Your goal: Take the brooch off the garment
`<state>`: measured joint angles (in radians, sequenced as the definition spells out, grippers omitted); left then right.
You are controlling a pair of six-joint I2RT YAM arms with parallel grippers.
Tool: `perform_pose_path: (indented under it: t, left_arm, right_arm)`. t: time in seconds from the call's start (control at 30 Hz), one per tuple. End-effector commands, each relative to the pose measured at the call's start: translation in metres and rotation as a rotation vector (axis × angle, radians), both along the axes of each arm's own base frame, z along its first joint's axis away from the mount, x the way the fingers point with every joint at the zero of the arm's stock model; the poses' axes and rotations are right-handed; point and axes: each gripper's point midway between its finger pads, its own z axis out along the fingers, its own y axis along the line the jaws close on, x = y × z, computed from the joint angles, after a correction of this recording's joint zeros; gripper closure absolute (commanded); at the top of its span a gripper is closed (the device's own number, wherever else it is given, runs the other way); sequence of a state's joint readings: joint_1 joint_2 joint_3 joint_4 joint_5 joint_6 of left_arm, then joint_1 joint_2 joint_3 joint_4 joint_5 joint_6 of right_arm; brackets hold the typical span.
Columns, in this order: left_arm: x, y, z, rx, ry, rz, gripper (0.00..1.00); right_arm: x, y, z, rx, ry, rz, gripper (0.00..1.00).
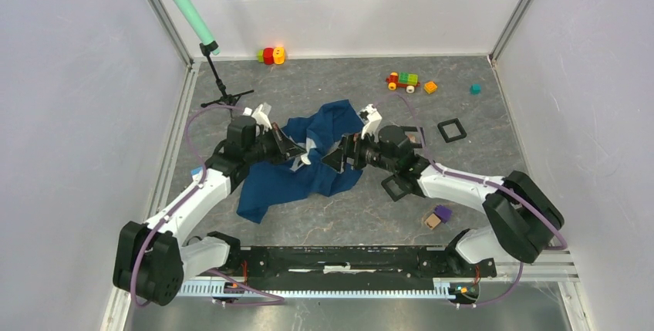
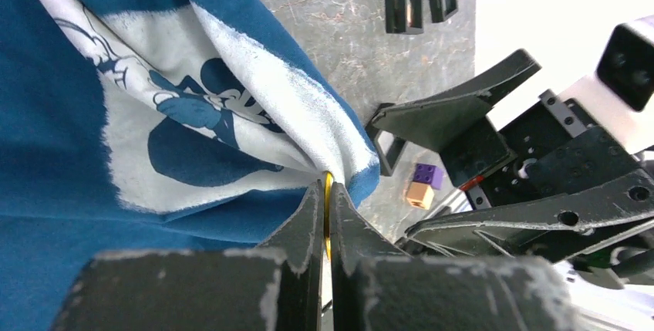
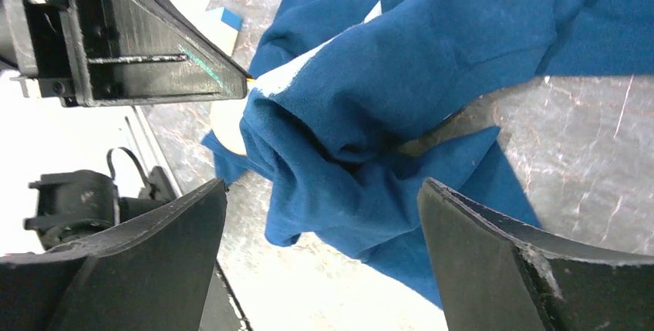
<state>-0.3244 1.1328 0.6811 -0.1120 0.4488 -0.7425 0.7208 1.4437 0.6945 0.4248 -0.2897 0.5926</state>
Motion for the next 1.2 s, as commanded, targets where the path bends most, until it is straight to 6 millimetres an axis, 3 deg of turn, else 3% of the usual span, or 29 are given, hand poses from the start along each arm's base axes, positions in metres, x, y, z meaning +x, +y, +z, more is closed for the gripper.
perform_pose_path:
  t: [0.0, 0.3, 0.53, 1.17]
  left_arm:
    - [0.005, -0.013, 0.043, -0.229, -0.068, 0.050, 0.98]
    - [0.002, -0.005, 0.071, -0.406, -0.106, 0.162, 0.98]
    - [-0.002, -0.006, 0.077, -0.416, -0.114, 0.141, 0.98]
    - [-0.009, -0.017, 0.077, -0.462, -0.087, 0.067, 0.98]
  right_arm:
    - [0.000, 0.005, 0.040, 0.236, 0.018, -0.116, 0.02]
    - [0.005, 0.019, 0.060, 0.409, 0.079, -0.259, 0.18]
    - [0.015, 0.030, 0.064, 0.433, 0.107, -0.300, 0.21]
    - [0.017, 0.040, 0.084, 0.452, 0.045, -0.291, 0.28]
